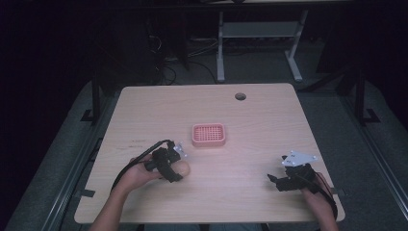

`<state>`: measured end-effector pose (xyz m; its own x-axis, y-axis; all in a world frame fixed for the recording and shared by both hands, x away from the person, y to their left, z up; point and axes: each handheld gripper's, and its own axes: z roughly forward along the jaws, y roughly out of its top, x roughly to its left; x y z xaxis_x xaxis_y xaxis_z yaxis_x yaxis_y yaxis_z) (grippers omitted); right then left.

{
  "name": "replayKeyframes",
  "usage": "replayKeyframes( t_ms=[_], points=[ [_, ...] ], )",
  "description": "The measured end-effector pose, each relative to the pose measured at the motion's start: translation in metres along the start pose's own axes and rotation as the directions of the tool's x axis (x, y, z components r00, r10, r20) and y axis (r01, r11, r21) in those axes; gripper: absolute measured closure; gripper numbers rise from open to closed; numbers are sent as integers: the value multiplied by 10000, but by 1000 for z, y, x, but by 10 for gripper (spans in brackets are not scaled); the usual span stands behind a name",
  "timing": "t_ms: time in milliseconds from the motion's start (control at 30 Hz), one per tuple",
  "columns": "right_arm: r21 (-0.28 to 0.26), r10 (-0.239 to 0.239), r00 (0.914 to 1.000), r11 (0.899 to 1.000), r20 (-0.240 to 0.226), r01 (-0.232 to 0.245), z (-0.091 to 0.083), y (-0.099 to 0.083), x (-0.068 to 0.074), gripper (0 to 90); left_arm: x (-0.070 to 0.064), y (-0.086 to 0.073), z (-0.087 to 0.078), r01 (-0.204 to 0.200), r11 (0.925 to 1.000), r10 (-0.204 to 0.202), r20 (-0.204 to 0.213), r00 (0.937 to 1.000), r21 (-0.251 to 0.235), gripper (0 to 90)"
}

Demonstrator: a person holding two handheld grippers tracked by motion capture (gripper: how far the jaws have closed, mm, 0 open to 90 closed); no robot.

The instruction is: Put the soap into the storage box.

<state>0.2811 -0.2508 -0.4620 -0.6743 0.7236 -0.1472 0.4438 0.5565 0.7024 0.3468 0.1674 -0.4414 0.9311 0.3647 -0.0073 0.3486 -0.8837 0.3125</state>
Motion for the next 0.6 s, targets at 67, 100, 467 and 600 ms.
replayKeyframes(
  t_ms=[67, 100, 467, 600],
  points=[
    [-26, 65, 10000, 10000, -31, -65, 0, 0, 1, 138, -1, 0, 0, -5, 10000, 5, 21, 10000, 14, 316],
    [-26, 65, 10000, 10000, -31, -65, 0, 0, 1, 138, -1, 0, 0, -5, 10000, 5, 21, 10000, 14, 317],
    [-59, -37, 10000, 10000, 27, 37, -1, 0, -1, 138, -2, 3, -2, -62, 10000, 63, -19, 10000, 33, 317],
    [-91, 117, 9999, 9999, -12, -117, -1, 0, 0, 138, 0, 6, -6, -115, 9999, 115, -1, 9999, 56, 317]
  ],
)
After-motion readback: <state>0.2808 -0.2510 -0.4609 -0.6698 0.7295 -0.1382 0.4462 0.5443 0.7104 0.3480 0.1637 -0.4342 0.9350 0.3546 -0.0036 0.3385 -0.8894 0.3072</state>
